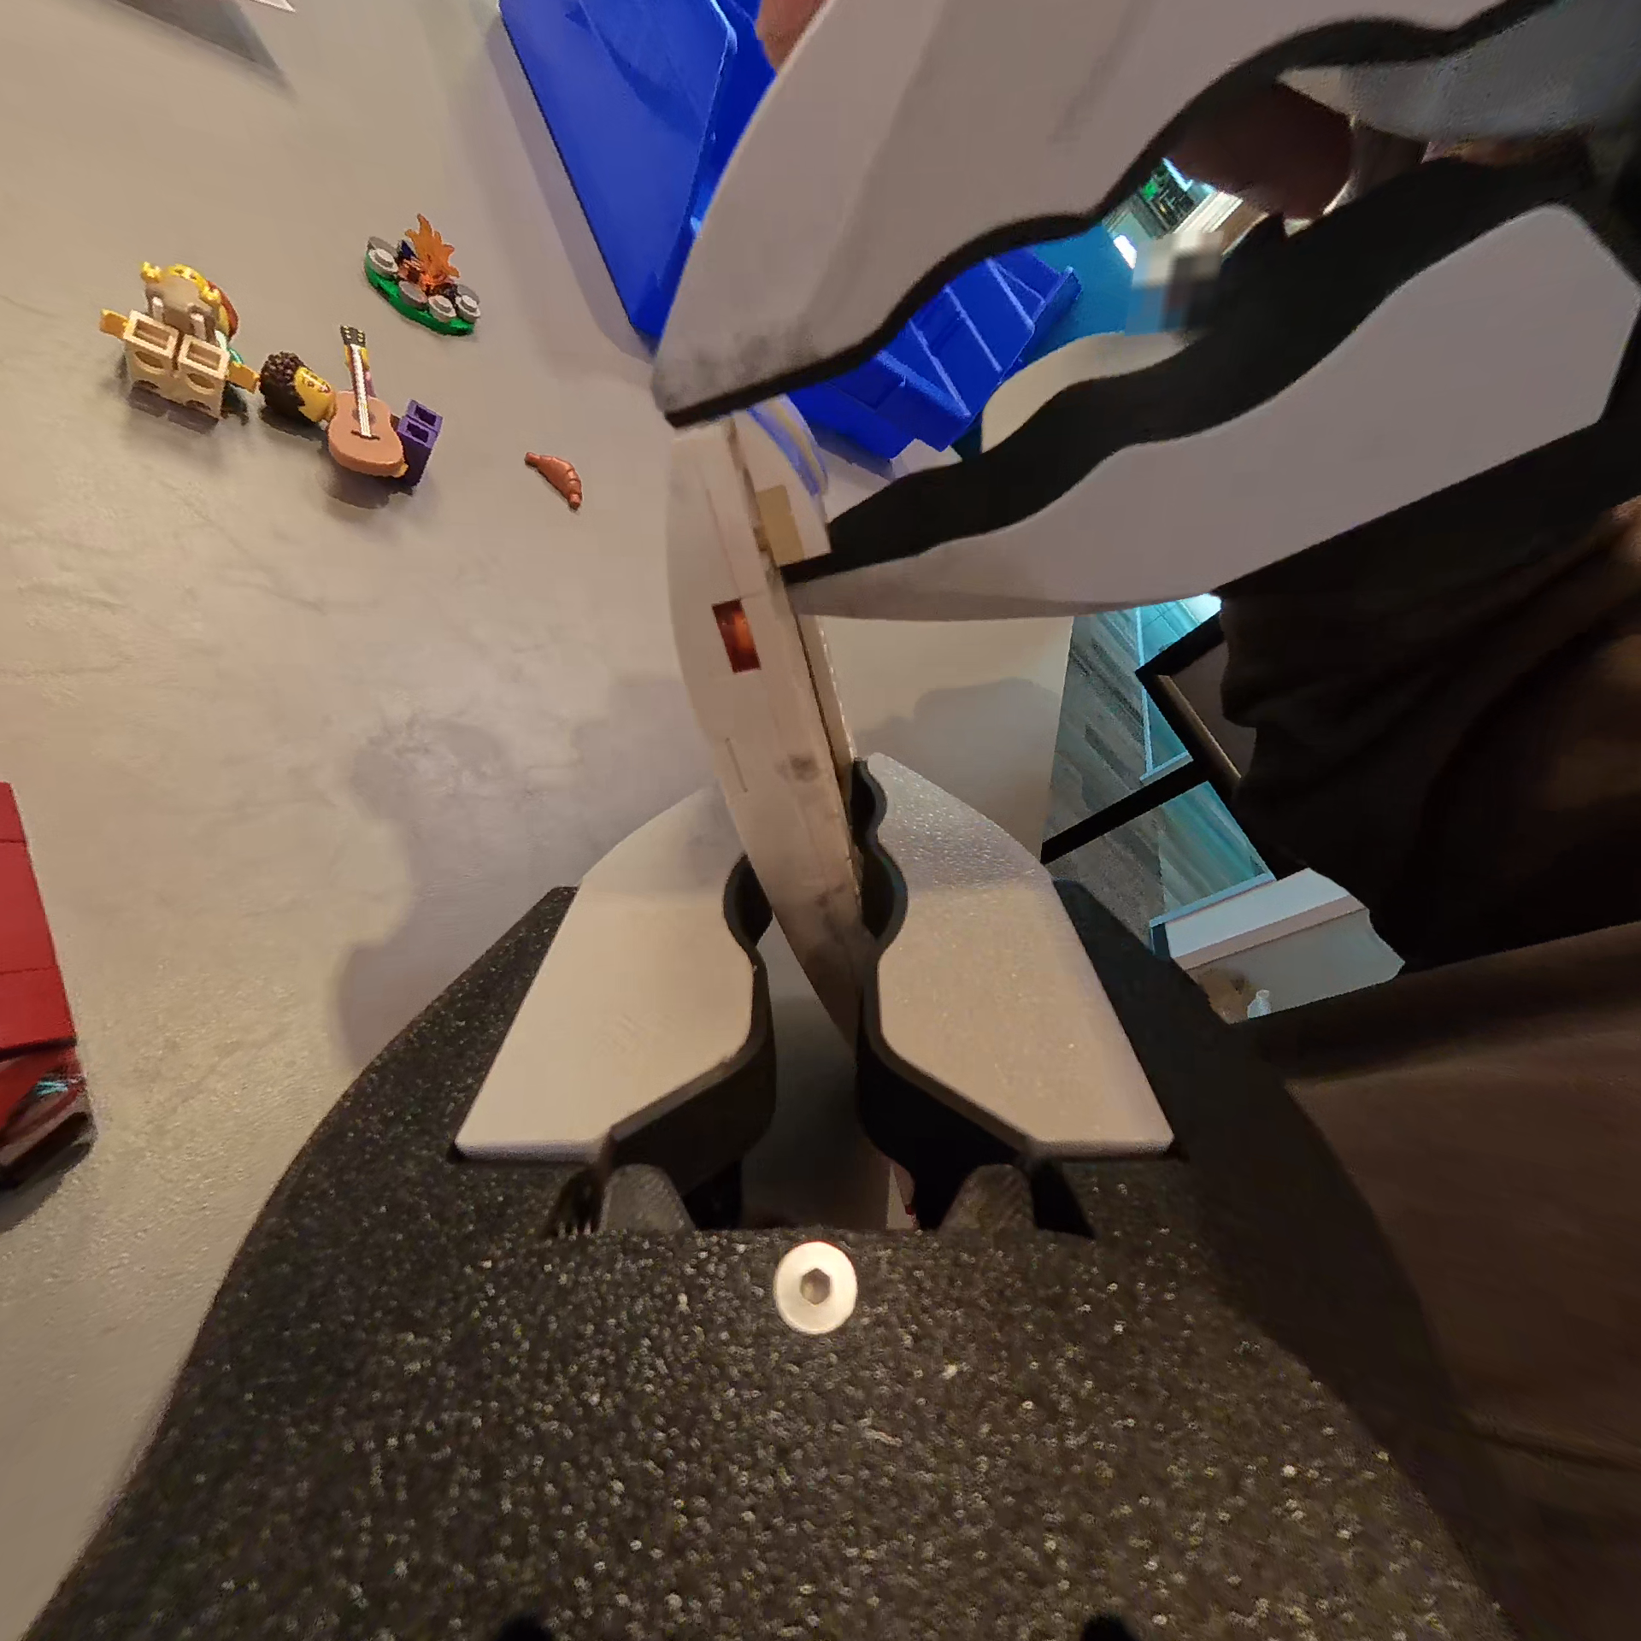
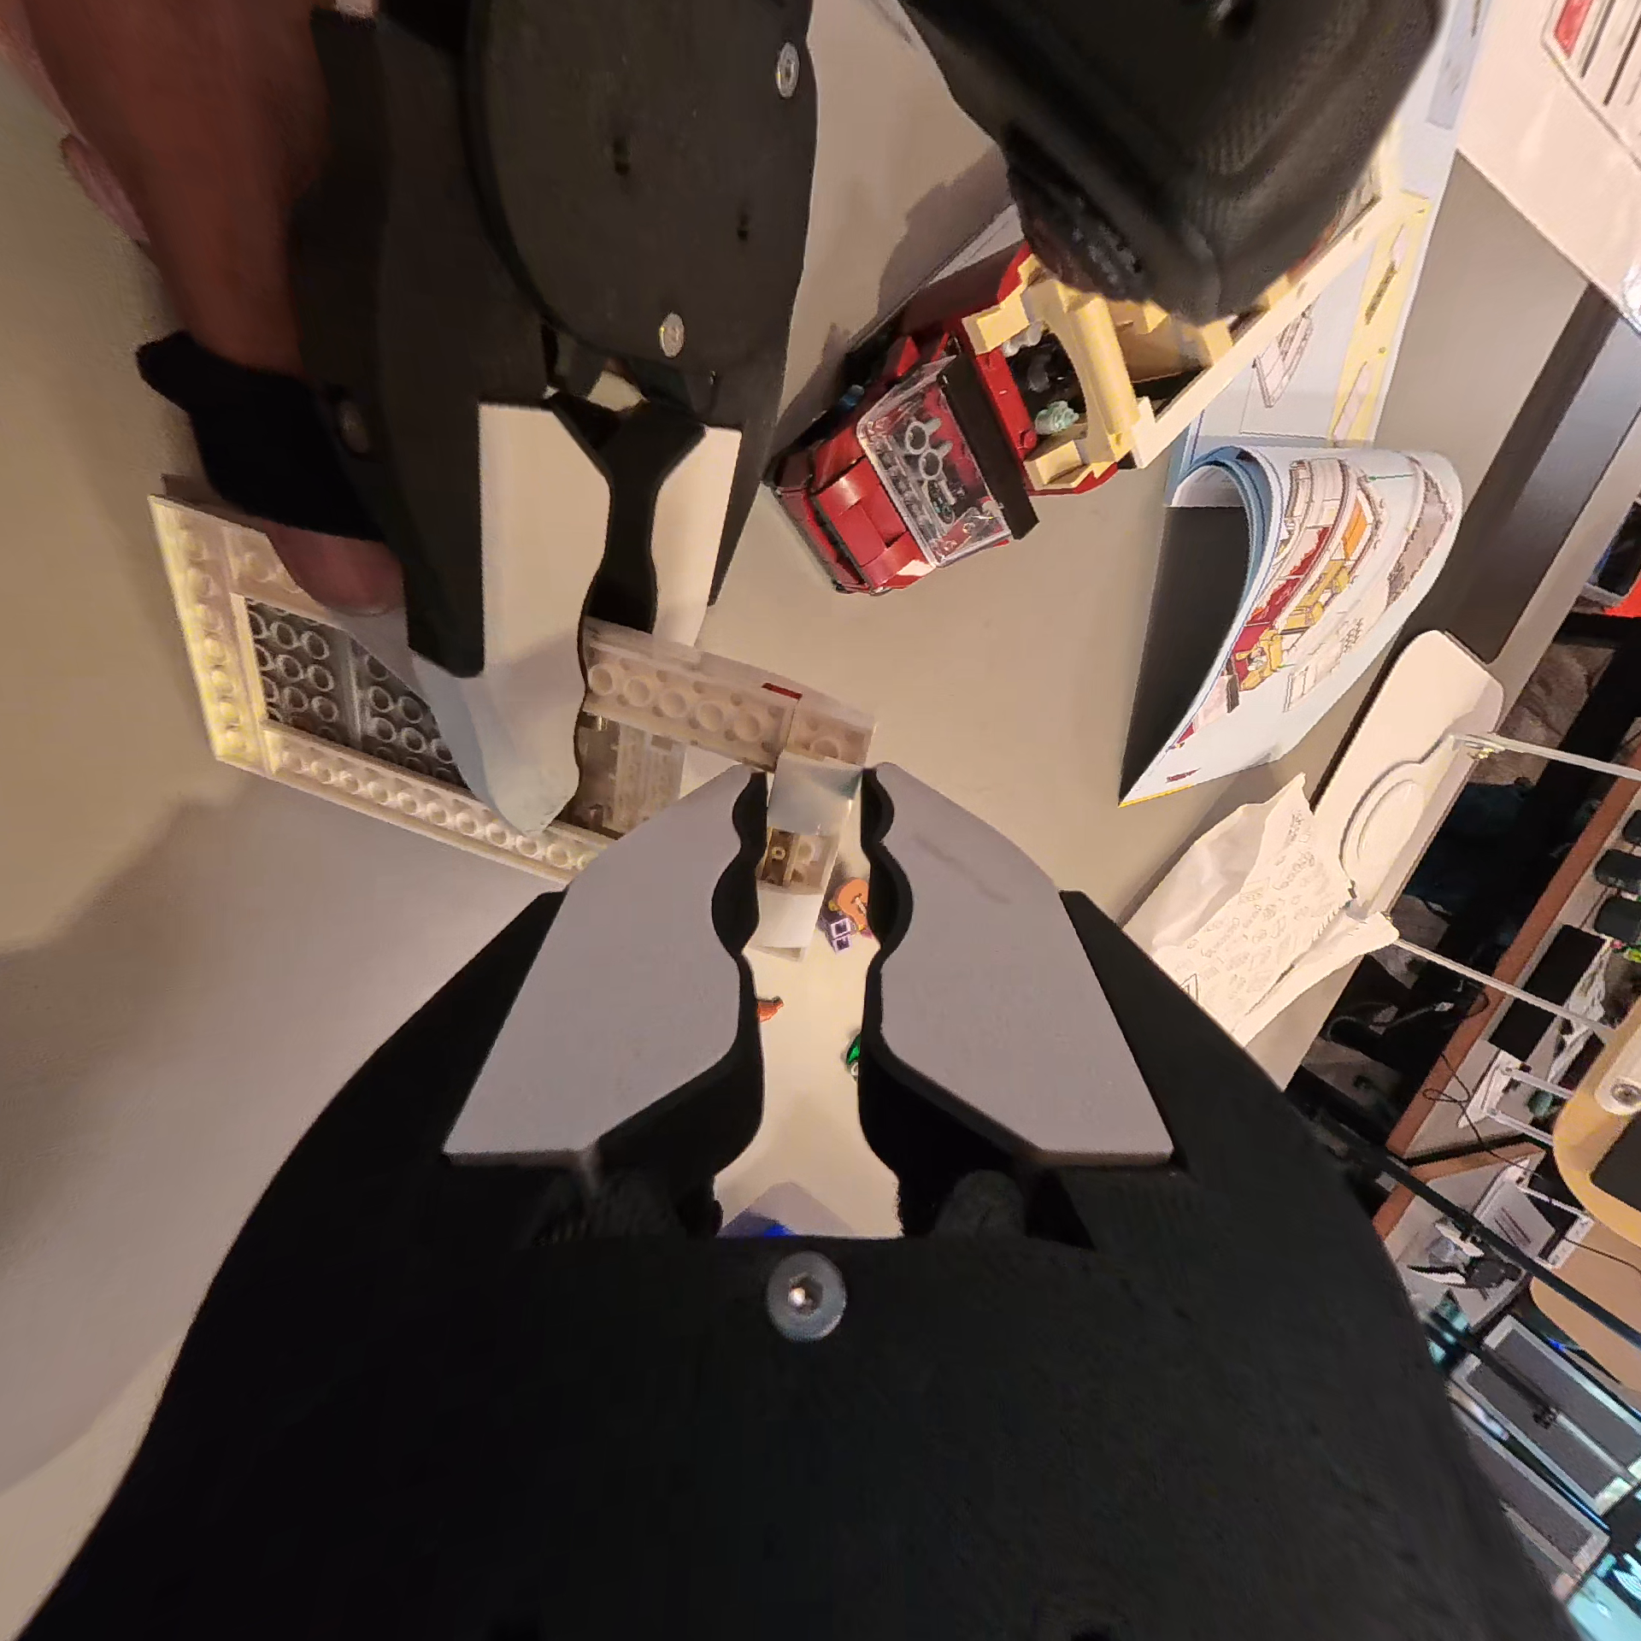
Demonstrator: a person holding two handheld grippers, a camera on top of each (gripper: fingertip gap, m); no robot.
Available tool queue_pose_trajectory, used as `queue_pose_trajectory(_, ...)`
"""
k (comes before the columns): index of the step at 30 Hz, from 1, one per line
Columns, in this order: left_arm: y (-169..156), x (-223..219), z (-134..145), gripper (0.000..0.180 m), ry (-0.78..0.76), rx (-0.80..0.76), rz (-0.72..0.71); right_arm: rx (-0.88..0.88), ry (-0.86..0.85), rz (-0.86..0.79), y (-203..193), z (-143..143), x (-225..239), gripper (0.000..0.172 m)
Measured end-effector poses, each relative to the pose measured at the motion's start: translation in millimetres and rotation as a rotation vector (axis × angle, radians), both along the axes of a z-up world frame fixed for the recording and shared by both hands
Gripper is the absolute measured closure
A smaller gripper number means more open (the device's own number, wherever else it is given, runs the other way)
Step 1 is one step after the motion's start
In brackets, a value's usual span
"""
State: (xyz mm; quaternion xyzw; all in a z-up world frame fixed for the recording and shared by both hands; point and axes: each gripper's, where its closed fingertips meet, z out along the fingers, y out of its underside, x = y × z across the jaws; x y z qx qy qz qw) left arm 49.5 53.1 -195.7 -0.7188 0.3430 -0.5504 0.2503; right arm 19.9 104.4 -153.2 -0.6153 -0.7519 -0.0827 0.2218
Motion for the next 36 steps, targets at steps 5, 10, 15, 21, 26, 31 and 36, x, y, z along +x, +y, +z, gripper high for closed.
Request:
queue_pose_trajectory(5, 0.2, -0.3, 1.1, 0.165, -0.001, 0.016, 0.007, -0.025, -0.007, 0.015, -1.4, 1.8, -1.3, 0.152)
queue_pose_trajectory(10, -0.8, 0.0, 1.7, 0.165, -0.002, 0.026, 0.004, -0.069, 0.005, 0.032, -4.0, 3.7, -1.7, 0.152)
queue_pose_trajectory(15, -0.9, 0.3, 1.1, 0.165, 0.001, 0.023, 0.002, -0.127, 0.022, 0.032, -4.6, 2.5, -2.0, 0.153)
queue_pose_trajectory(21, -1.2, 0.6, 0.6, 0.165, 0.003, 0.020, 0.000, -0.194, 0.039, 0.041, -5.4, 1.7, -2.1, 0.152)
queue_pose_trajectory(26, -1.9, 1.0, 0.5, 0.165, 0.002, 0.016, -0.007, -0.245, 0.040, 0.054, -6.9, 1.8, -1.7, 0.152)
queue_pose_trajectory(31, -1.2, 0.6, 1.2, 0.165, -0.006, 0.010, -0.004, -0.291, 0.036, 0.055, -7.7, 3.7, -1.3, 0.152)
queue_pose_trajectory(36, 2.8, -1.8, 3.2, 0.165, -0.033, -0.023, 0.012, -0.227, 0.071, 0.042, -3.5, 4.8, -4.9, 0.152)
